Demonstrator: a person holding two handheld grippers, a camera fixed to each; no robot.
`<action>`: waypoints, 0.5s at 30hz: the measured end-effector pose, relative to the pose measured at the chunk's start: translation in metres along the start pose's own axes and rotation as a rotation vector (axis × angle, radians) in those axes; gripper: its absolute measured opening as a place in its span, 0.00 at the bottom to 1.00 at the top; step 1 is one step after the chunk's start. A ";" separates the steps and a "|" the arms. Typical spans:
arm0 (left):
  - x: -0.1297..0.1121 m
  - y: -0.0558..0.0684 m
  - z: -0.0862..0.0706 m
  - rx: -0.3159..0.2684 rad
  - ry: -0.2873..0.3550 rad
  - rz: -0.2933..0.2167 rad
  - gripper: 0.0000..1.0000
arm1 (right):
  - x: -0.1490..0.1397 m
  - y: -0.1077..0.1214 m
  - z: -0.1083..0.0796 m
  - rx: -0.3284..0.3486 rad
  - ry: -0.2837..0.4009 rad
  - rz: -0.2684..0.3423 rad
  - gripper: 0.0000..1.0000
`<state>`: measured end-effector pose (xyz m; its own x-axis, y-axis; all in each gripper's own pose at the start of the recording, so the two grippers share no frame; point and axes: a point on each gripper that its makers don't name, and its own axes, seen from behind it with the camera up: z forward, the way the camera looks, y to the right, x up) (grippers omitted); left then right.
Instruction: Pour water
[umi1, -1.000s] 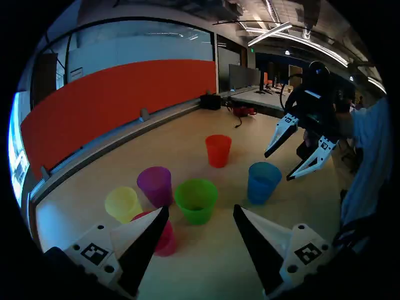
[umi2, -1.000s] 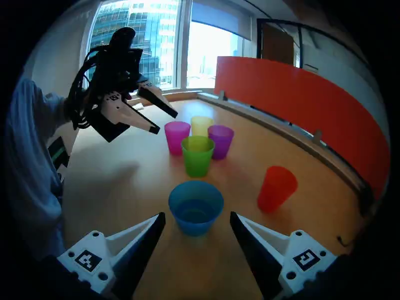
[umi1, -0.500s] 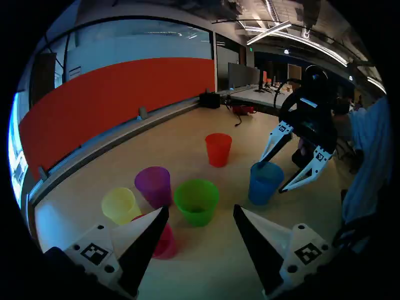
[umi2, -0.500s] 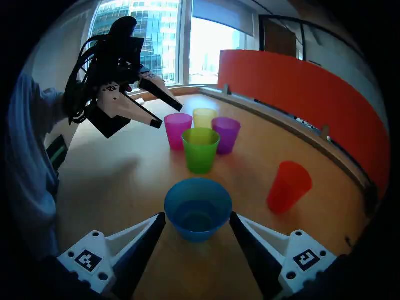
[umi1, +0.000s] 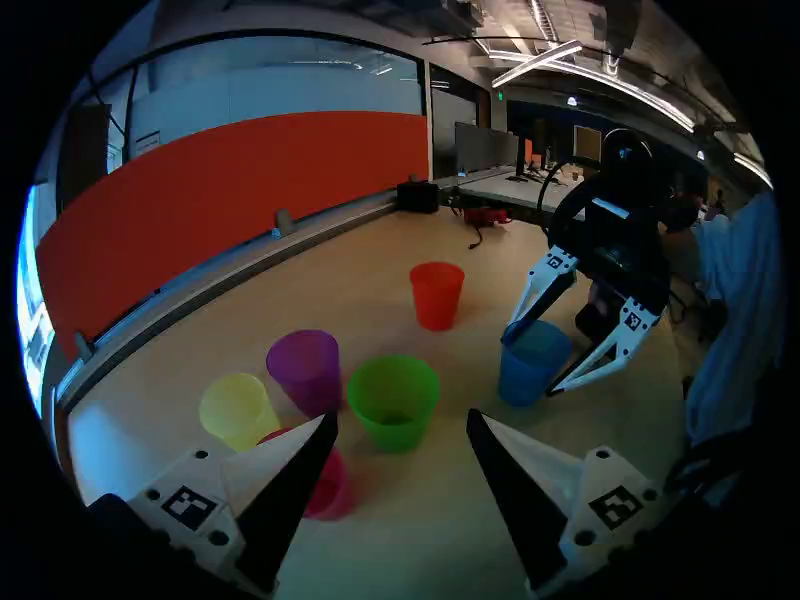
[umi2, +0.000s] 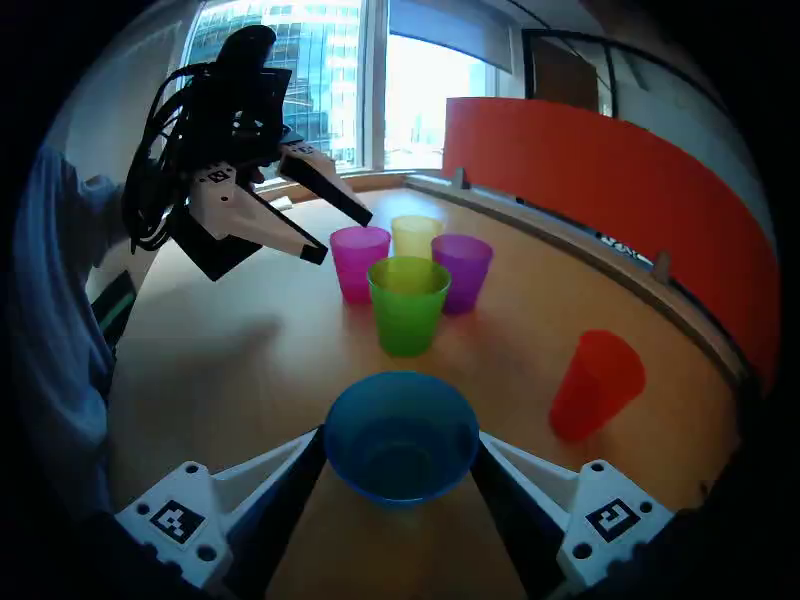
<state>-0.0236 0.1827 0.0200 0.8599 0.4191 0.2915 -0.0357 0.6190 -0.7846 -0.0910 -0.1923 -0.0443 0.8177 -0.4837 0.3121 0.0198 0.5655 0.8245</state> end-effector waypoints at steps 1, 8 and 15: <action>0.000 0.000 0.000 0.000 -0.001 0.001 0.96 | 0.000 0.000 0.000 -0.003 -0.001 -0.002 0.91; -0.002 0.002 0.002 -0.001 -0.010 0.005 0.96 | -0.002 0.002 -0.002 -0.010 0.002 0.003 0.91; -0.005 0.002 0.006 0.003 -0.027 0.005 0.96 | 0.007 0.007 -0.014 -0.033 0.037 0.009 0.90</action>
<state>-0.0311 0.1854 0.0199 0.8456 0.4399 0.3024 -0.0413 0.6187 -0.7845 -0.0775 -0.1822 -0.0430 0.8386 -0.4537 0.3015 0.0304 0.5916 0.8057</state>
